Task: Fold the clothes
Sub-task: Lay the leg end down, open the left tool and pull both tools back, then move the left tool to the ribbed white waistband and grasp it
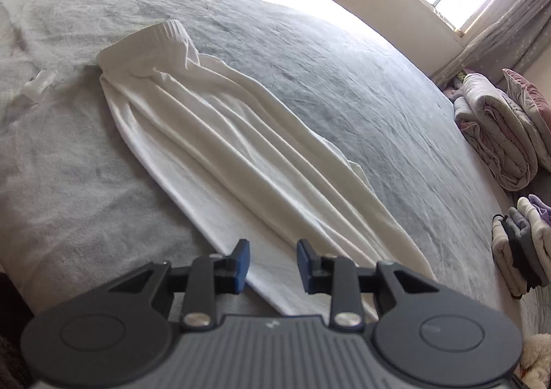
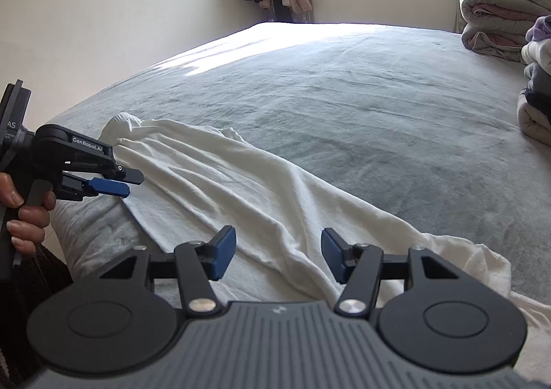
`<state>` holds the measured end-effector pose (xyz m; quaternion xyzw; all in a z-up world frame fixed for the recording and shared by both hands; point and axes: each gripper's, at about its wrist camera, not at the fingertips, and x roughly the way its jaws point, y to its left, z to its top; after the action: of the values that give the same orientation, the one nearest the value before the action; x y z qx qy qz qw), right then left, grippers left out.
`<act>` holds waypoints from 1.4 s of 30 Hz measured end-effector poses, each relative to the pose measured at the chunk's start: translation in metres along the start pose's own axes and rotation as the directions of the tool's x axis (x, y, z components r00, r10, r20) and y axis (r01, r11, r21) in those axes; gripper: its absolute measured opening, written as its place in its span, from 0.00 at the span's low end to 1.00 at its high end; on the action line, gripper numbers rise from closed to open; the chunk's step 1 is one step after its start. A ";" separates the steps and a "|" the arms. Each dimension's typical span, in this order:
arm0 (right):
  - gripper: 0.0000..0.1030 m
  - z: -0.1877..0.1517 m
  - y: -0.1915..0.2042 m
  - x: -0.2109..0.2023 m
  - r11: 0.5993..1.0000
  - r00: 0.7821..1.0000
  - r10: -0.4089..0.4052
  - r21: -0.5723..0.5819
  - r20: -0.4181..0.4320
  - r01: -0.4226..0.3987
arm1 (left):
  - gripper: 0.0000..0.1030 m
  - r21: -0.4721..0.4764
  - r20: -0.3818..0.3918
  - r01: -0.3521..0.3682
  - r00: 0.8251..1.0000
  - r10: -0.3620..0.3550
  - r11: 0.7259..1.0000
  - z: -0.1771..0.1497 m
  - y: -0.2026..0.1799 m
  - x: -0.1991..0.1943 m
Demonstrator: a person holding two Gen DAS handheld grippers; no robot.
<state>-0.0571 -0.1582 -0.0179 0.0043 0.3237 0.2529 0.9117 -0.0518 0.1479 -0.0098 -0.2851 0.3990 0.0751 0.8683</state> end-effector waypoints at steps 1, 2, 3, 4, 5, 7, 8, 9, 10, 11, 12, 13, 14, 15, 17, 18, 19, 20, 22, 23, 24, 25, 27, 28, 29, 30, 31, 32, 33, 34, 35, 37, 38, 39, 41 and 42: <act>0.54 0.002 0.005 0.007 1.000 1.000 0.010 -0.012 -0.008 -0.010 | 0.29 -0.003 -0.004 -0.003 1.000 0.003 1.000 0.007 0.002 -0.001; 0.53 0.004 0.009 0.013 1.000 1.000 0.020 -0.023 -0.016 -0.020 | 0.29 -0.006 -0.005 -0.002 1.000 0.002 1.000 0.014 0.004 -0.002; 0.52 0.005 0.014 0.018 0.999 0.999 0.029 -0.037 -0.021 -0.030 | 0.29 -0.012 -0.004 0.002 1.000 -0.002 1.000 0.021 0.008 -0.003; 0.52 0.006 0.019 0.024 0.998 0.999 0.038 -0.050 -0.027 -0.039 | 0.29 -0.018 0.000 0.006 1.000 -0.006 1.000 0.027 0.012 -0.002; 0.51 0.007 0.023 0.029 0.997 0.998 0.047 -0.063 -0.032 -0.049 | 0.29 -0.020 0.005 0.008 1.000 -0.008 1.000 0.032 0.016 -0.001; 0.50 0.009 0.032 0.038 0.994 0.997 0.064 -0.088 -0.045 -0.068 | 0.29 -0.017 0.012 0.010 1.000 -0.010 1.000 0.041 0.023 0.003; 0.49 0.010 0.036 0.042 0.992 0.996 0.073 -0.100 -0.052 -0.078 | 0.29 -0.015 0.015 0.015 1.000 -0.014 1.000 0.045 0.026 0.005; 0.49 0.011 0.040 0.046 0.990 0.995 0.081 -0.112 -0.059 -0.087 | 0.29 -0.009 0.017 0.026 1.000 -0.025 1.000 0.046 0.030 0.008; 0.48 0.011 0.043 0.050 0.988 0.994 0.084 -0.124 -0.064 -0.092 | 0.29 -0.001 0.020 0.039 0.999 -0.039 0.999 0.047 0.034 0.011; 0.47 0.012 0.047 0.053 0.986 0.994 0.087 -0.137 -0.068 -0.096 | 0.28 0.000 0.020 0.059 0.998 -0.059 0.998 0.047 0.038 0.014; 0.47 0.013 0.050 0.057 0.984 0.993 0.090 -0.149 -0.072 -0.100 | 0.27 -0.005 0.019 0.082 0.996 -0.082 0.997 0.045 0.042 0.016; 0.47 0.013 0.053 0.060 0.983 0.993 0.088 -0.157 -0.075 -0.099 | 0.27 -0.010 0.018 0.105 0.994 -0.105 0.994 0.044 0.046 0.019; 0.45 0.013 0.054 0.064 0.982 0.993 0.083 -0.165 -0.082 -0.096 | 0.27 -0.023 0.012 0.129 0.992 -0.129 0.991 0.042 0.051 0.022; 0.44 0.012 0.056 0.068 0.980 0.993 0.078 -0.174 -0.088 -0.093 | 0.27 -0.043 -0.001 0.151 0.988 -0.151 0.988 0.040 0.057 0.026; 0.39 0.009 0.059 0.069 0.974 0.996 0.061 -0.212 -0.072 -0.075 | 0.27 -0.065 -0.025 0.188 0.981 -0.190 0.980 0.039 0.061 0.028; 0.36 0.007 0.061 0.070 0.971 0.997 0.052 -0.231 -0.064 -0.066 | 0.27 -0.073 -0.037 0.206 0.977 -0.209 0.976 0.039 0.063 0.029; 0.23 0.005 0.062 0.071 0.967 0.997 0.044 -0.249 -0.056 -0.056 | 0.27 -0.073 -0.049 0.223 0.973 -0.227 0.972 0.039 0.063 0.029; 0.12 0.005 0.064 0.070 0.963 0.998 0.034 -0.265 -0.051 -0.046 | 0.27 -0.070 -0.059 0.241 0.968 -0.245 0.968 0.040 0.062 0.028; 0.06 0.007 0.065 0.064 0.963 0.999 0.041 -0.266 -0.033 -0.048 | 0.27 -0.066 -0.078 0.274 0.957 -0.279 0.960 0.039 0.060 0.028; 0.03 0.008 0.066 0.062 0.963 0.999 0.044 -0.266 -0.024 -0.049 | 0.27 -0.064 -0.088 0.290 0.952 -0.295 0.955 0.038 0.059 0.028; 0.02 0.009 0.067 0.059 0.962 0.999 0.048 -0.267 -0.015 -0.050 | 0.28 -0.068 -0.103 0.303 0.946 -0.309 0.951 0.037 0.058 0.029; 0.01 0.011 0.067 0.057 0.962 0.999 0.051 -0.267 -0.006 -0.051 | 0.29 -0.078 -0.125 0.316 0.938 -0.324 0.946 0.035 0.059 0.031; 0.01 0.014 0.071 0.050 0.959 0.998 0.063 -0.277 0.015 -0.056 | 0.32 -0.099 -0.168 0.345 0.919 -0.357 0.934 0.033 0.059 0.034; 0.01 0.017 0.073 0.046 0.956 0.997 0.070 -0.286 0.026 -0.060 | 0.35 -0.109 -0.182 0.359 0.910 -0.374 0.927 0.031 0.060 0.035; 0.00 0.019 0.076 0.042 0.954 0.996 0.078 -0.295 0.037 -0.063 | 0.36 -0.119 -0.196 0.373 0.900 -0.390 0.920 0.030 0.060 0.036; 0.00 0.020 0.077 0.039 0.950 0.996 0.084 -0.305 0.036 -0.069 | 0.36 -0.127 -0.202 0.380 0.894 -0.399 0.916 0.028 0.060 0.037; 0.00 0.021 0.079 0.036 0.946 0.995 0.090 -0.315 0.033 -0.075 | 0.36 -0.130 -0.198 0.380 0.895 -0.399 0.916 0.026 0.061 0.037; 0.01 0.021 0.080 0.037 0.942 0.996 0.086 -0.326 0.013 -0.077 | 0.36 -0.129 -0.193 0.377 0.898 -0.396 0.917 0.025 0.060 0.037; 0.01 0.018 0.080 0.040 0.940 0.997 0.074 -0.333 -0.005 -0.071 | 0.36 -0.127 -0.188 0.373 0.901 -0.392 0.919 0.024 0.060 0.037; 0.07 0.014 0.080 0.043 0.940 0.998 0.060 -0.335 -0.012 -0.060 | 0.36 -0.127 -0.185 0.372 0.902 -0.391 0.919 0.024 0.059 0.038; 0.17 0.011 0.080 0.046 0.939 0.999 0.048 -0.339 -0.024 -0.054 | 0.36 -0.126 -0.185 0.375 0.900 -0.394 0.918 0.024 0.058 0.038; 0.17 0.005 0.079 0.055 0.935 0.998 0.018 -0.353 -0.055 -0.036 | 0.38 -0.119 -0.192 0.385 0.896 -0.401 0.915 0.023 0.053 0.039; 0.17 0.003 0.078 0.058 0.934 0.998 0.013 -0.356 -0.062 -0.034 | 0.39 -0.113 -0.197 0.390 0.893 -0.405 0.914 0.022 0.050 0.040; 0.17 0.001 0.077 0.060 0.933 0.998 0.007 -0.359 -0.069 -0.032 | 0.39 -0.107 -0.202 0.395 0.890 -0.409 0.913 0.021 0.048 0.040; 0.20 0.002 0.076 0.065 0.934 0.998 0.001 -0.357 -0.065 -0.024 | 0.40 -0.098 -0.218 0.408 0.881 -0.419 0.908 0.019 0.043 0.042; 0.23 0.002 0.076 0.067 0.934 0.998 -0.003 -0.356 -0.061 -0.019 | 0.40 -0.094 -0.228 0.416 0.876 -0.426 0.905 0.018 0.040 0.043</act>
<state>-0.0464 -0.0607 -0.0421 -0.1673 0.3002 0.3108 0.8862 -0.0256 0.1872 -0.0497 -0.3902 0.4291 -0.1424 0.8021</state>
